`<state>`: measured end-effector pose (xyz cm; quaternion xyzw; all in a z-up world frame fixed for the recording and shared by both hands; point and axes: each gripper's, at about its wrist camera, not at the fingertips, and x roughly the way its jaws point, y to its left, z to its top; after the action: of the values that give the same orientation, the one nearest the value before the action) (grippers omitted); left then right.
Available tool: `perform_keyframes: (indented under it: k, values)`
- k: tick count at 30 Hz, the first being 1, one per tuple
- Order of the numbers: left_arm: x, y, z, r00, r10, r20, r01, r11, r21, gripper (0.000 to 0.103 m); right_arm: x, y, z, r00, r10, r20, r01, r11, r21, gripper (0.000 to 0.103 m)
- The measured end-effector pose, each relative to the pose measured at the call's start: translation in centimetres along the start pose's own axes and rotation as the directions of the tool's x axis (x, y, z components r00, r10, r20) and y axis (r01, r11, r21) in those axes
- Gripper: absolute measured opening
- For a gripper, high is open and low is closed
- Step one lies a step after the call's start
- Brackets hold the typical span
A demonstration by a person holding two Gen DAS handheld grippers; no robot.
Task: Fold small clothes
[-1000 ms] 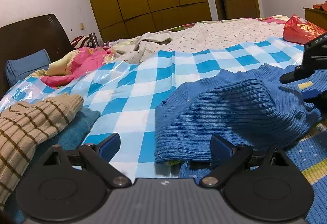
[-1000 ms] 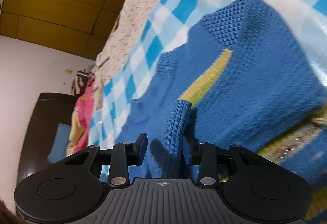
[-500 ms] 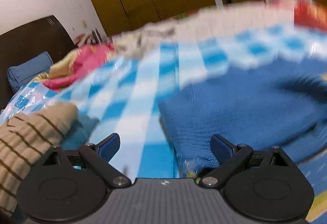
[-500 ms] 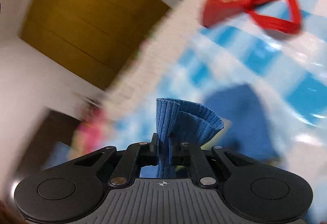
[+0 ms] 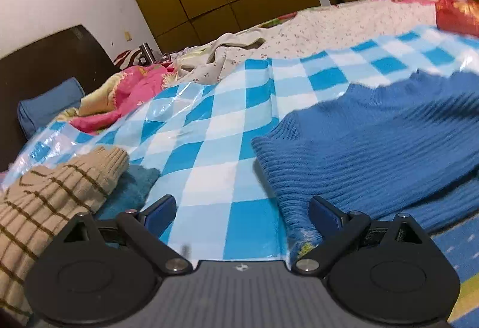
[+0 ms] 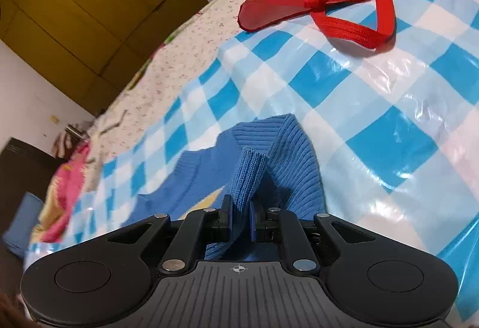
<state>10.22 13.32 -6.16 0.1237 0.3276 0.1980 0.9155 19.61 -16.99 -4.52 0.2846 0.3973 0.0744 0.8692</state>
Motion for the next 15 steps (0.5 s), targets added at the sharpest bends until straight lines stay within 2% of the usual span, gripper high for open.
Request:
perform_keyframes:
  k: [2,6,10,13,15]
  values:
    - [-0.1,0.3,-0.2,1.0,-0.003,0.003,0.003,1.0,0.0,0.103,0.1,0.3,-0.3,0.999,-0.047,-0.014,0.046,0.998,-0.042,0.016]
    - [-0.5,1.4,-0.3,1.0,0.002,0.01,-0.002,1.0,-0.023,0.103,-1.6,0.7,-1.2,0.997,-0.08,0.02,0.082,0.989,-0.122,0.022]
    - [-1.5,2.5,-0.4,1.0,0.006,0.026,-0.005,0.999,-0.046,0.103,-3.7,2.2,-2.7,0.99,-0.119,0.078,0.136,0.952,-0.274,0.022]
    - [-2.1,3.2,-0.2,0.999,0.002,0.04,0.001,0.998,-0.063,0.103,-4.9,3.8,-3.6,0.985,-0.114,0.127,0.154,0.913,-0.378,0.022]
    - [-2.4,3.3,0.2,0.998,-0.019,0.058,0.023,0.997,-0.068,0.103,-5.0,5.0,-3.7,0.988,-0.073,0.133,0.124,0.894,-0.431,0.022]
